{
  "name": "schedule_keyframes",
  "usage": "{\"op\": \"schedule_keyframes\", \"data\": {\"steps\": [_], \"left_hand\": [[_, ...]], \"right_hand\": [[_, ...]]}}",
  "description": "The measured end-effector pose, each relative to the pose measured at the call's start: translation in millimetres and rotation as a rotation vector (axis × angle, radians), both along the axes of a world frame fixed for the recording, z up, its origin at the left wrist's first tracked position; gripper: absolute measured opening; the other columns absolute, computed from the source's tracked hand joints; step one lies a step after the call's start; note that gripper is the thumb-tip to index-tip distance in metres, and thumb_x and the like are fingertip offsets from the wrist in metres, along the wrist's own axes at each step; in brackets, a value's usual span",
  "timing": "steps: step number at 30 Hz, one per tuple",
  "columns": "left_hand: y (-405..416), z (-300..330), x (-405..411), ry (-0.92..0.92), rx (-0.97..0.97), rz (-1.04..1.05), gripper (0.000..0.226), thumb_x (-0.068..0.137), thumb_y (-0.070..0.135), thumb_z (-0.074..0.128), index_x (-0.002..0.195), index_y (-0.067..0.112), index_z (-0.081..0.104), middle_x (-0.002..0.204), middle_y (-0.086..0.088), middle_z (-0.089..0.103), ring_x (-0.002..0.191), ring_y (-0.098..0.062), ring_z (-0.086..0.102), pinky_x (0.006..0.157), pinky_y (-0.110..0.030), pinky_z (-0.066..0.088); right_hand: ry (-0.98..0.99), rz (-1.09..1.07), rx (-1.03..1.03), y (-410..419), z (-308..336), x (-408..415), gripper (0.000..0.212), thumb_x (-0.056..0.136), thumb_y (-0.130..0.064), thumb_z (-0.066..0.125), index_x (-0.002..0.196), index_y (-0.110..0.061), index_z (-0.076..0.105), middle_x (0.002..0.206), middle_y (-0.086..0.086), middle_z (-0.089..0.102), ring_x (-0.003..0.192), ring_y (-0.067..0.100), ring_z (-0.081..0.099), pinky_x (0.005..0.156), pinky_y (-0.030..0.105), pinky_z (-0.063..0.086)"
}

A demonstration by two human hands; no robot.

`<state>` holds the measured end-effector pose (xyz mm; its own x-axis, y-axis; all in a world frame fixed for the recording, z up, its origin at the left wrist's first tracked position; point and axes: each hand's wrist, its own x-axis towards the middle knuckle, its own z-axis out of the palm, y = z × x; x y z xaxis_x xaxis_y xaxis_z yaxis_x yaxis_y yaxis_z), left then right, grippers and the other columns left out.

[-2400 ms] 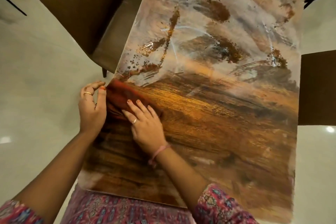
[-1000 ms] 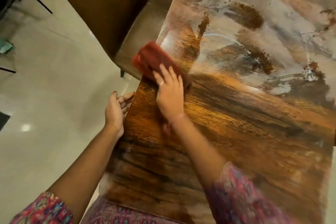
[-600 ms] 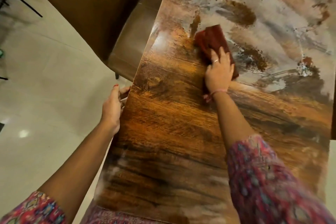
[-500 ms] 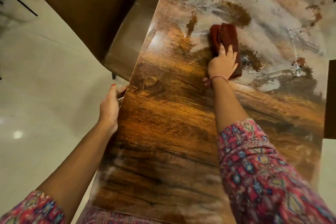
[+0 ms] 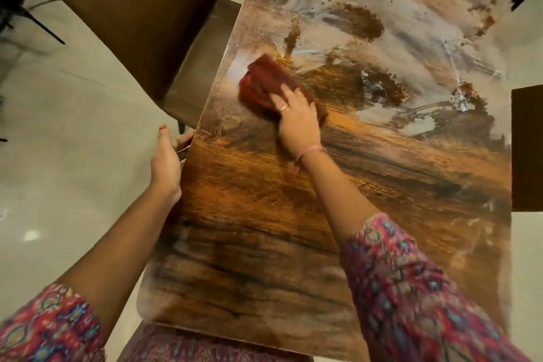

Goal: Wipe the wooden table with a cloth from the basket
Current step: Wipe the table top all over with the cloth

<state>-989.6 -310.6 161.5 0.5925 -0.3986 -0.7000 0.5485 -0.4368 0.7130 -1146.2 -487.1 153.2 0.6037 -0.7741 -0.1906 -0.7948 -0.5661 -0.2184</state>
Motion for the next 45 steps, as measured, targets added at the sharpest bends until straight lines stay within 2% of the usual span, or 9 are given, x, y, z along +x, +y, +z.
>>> {"op": "schedule_keyframes", "data": {"steps": [6, 11, 16, 20, 23, 28, 34, 39, 45], "left_hand": [[15, 5, -8, -0.132, 0.026, -0.034, 0.048, 0.097, 0.051, 0.029, 0.089, 0.027, 0.069, 0.113, 0.003, 0.067, 0.109, -0.017, 0.059, 0.100, -0.038, 0.043], [26, 11, -15, -0.124, 0.049, -0.083, 0.053, 0.085, 0.063, 0.032, 0.093, 0.032, 0.074, 0.115, 0.004, 0.067, 0.110, -0.020, 0.058, 0.104, -0.044, 0.040], [31, 20, -21, -0.090, 0.010, -0.165, 0.049, 0.093, 0.053, 0.032, 0.112, 0.025, 0.067, 0.115, 0.002, 0.063, 0.108, -0.021, 0.054, 0.095, -0.036, 0.040], [38, 26, -12, -0.028, -0.013, -0.246, 0.049, 0.093, 0.054, 0.031, 0.112, 0.025, 0.067, 0.118, 0.001, 0.063, 0.110, -0.021, 0.054, 0.098, -0.039, 0.042], [38, 28, 1, 0.009, -0.065, -0.278, 0.043, 0.100, 0.044, 0.030, 0.114, 0.019, 0.063, 0.113, 0.001, 0.062, 0.108, -0.018, 0.055, 0.084, -0.028, 0.042], [42, 30, 37, 0.155, -0.076, -0.439, 0.046, 0.101, 0.038, 0.033, 0.132, 0.008, 0.050, 0.131, -0.007, 0.056, 0.126, -0.024, 0.048, 0.109, -0.036, 0.034], [42, 33, 94, 0.219, -0.008, -0.706, 0.043, 0.100, 0.039, 0.036, 0.123, 0.010, 0.057, 0.123, -0.008, 0.061, 0.106, -0.021, 0.058, 0.096, -0.034, 0.041], [34, 35, 136, 0.208, 0.034, -0.739, 0.038, 0.100, 0.038, 0.038, 0.120, 0.013, 0.059, 0.121, -0.006, 0.062, 0.105, -0.019, 0.058, 0.091, -0.032, 0.042], [-7, 38, 147, 0.228, 0.026, -0.742, 0.036, 0.099, 0.037, 0.040, 0.115, 0.012, 0.061, 0.110, -0.006, 0.066, 0.093, -0.017, 0.061, 0.084, -0.030, 0.044]], "right_hand": [[0.001, -0.677, 0.017, -58, 5, -132, 0.057, 0.094, -0.007, 0.033, 0.147, -0.026, 0.030, 0.159, 0.001, 0.012, 0.146, 0.026, 0.006, 0.116, 0.053, 0.008], [0.010, -0.937, 0.060, -27, 7, -194, 0.057, 0.096, -0.010, 0.035, 0.149, -0.027, 0.024, 0.160, 0.000, 0.007, 0.147, 0.027, 0.002, 0.115, 0.052, 0.005], [0.010, -0.957, 0.088, 33, 8, -171, 0.056, 0.097, -0.012, 0.035, 0.149, -0.027, 0.024, 0.160, 0.001, 0.008, 0.146, 0.029, 0.002, 0.115, 0.054, 0.008], [0.003, -0.797, 0.037, 102, 10, -111, 0.056, 0.096, -0.012, 0.036, 0.149, -0.027, 0.024, 0.160, 0.003, 0.009, 0.146, 0.029, 0.005, 0.114, 0.054, 0.009], [-0.018, -0.645, 0.050, 157, 9, -59, 0.058, 0.095, -0.010, 0.037, 0.149, -0.027, 0.024, 0.160, 0.002, 0.008, 0.146, 0.029, 0.004, 0.114, 0.053, 0.008], [-0.027, -0.623, 0.077, 216, 8, 21, 0.057, 0.096, -0.011, 0.036, 0.149, -0.030, 0.023, 0.160, -0.001, 0.008, 0.147, 0.026, 0.001, 0.115, 0.052, 0.004], [-0.038, -0.808, 0.068, 232, 7, 86, 0.055, 0.092, -0.023, 0.036, 0.146, -0.030, 0.032, 0.159, -0.001, 0.016, 0.147, 0.026, 0.008, 0.115, 0.053, 0.007], [-0.073, -0.864, 0.043, 236, 8, 111, 0.058, 0.088, -0.045, 0.027, 0.142, -0.029, 0.041, 0.156, 0.001, 0.025, 0.146, 0.029, 0.015, 0.113, 0.056, 0.010], [0.000, -0.788, 0.014, 211, 3, 126, 0.051, 0.094, -0.042, 0.027, 0.144, -0.036, 0.034, 0.157, -0.001, 0.023, 0.145, 0.030, 0.015, 0.113, 0.058, 0.011]]}}
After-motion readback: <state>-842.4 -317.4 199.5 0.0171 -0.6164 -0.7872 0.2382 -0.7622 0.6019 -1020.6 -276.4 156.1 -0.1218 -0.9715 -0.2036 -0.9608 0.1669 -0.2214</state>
